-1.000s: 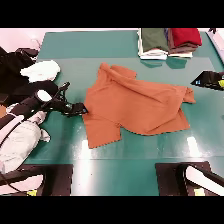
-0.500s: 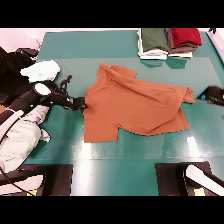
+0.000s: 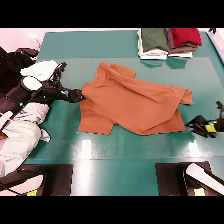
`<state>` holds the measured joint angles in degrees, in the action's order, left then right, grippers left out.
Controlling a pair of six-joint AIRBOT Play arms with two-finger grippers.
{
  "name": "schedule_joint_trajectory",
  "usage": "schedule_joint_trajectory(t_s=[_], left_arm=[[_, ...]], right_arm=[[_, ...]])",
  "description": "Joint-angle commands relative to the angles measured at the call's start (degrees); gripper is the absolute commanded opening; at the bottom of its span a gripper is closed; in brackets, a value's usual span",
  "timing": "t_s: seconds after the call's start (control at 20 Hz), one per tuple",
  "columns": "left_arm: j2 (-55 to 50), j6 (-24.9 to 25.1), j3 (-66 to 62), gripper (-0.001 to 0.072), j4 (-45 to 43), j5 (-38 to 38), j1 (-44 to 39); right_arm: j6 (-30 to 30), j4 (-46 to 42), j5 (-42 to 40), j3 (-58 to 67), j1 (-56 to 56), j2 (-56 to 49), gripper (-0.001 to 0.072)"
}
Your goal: Fold the shirts.
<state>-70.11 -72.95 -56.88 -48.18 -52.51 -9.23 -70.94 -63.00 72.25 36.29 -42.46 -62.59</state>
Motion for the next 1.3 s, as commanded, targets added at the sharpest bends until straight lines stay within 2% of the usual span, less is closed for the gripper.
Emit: schedule_joint_trajectory(t_s=[0.0, 0.05, 0.1, 0.15, 0.25, 0.3, 0.5, 0.8, 1.0, 1.15, 1.25], left_arm=[[0.2, -0.1, -0.1, 0.0021, -0.2, -0.2, 0.0], [0.2, -0.1, -0.1, 0.0021, -0.1, -0.3, 0.0], [0.2, -0.1, -0.1, 0.0021, -0.1, -0.3, 0.0], [0.3, -0.1, -0.1, 0.0021, -0.2, -0.4, 0.0], [0.7, -0.1, -0.7, 0.0021, -0.3, -0.9, 0.1], [1.6, -0.3, -1.3, 0.002, -0.6, -1.0, 0.1], [11.4, -3.8, -10.1, 0.002, -5.9, -1.1, 2.3], [26.6, -5.0, -34.7, 0.002, -11.6, 0.7, 5.7], [28.3, -5.0, -47.9, 0.0019, -13.1, 2.7, 5.7], [28.0, -5.4, -49.8, 0.002, -15.1, 5.2, 5.7], [25.7, -7.9, -49.8, 0.002, -17.3, 2.5, 5.7]], right_arm=[[0.7, 6.2, -3.7, -2.6, 6.1, -4.1, 0.0499], [0.7, 7.0, -4.1, -2.1, 9.0, -6.1, 0.0494], [0.7, 7.0, -4.2, -1.2, 12.5, -7.8, 0.0423], [0.7, 6.4, -4.5, -0.2, 15.8, -8.9, 0.033], [1.2, 5.8, -4.6, 2.4, 21.0, -9.4, 0.0084], [1.2, 5.8, -4.0, 4.6, 23.1, -8.8, 0.0015], [1.4, 6.0, -0.2, 18.5, 25.9, 1.7, 0.0015], [0.4, 5.9, -0.9, 50.8, 21.1, 15.5, 0.0014], [-1.0, 5.9, 0.0, 66.4, 15.4, 16.9, 0.0015], [-2.0, 6.0, 0.9, 72.8, 13.8, 15.9, 0.0014], [-3.5, 6.0, 4.2, 77.3, 13.8, 12.9, 0.0014]])
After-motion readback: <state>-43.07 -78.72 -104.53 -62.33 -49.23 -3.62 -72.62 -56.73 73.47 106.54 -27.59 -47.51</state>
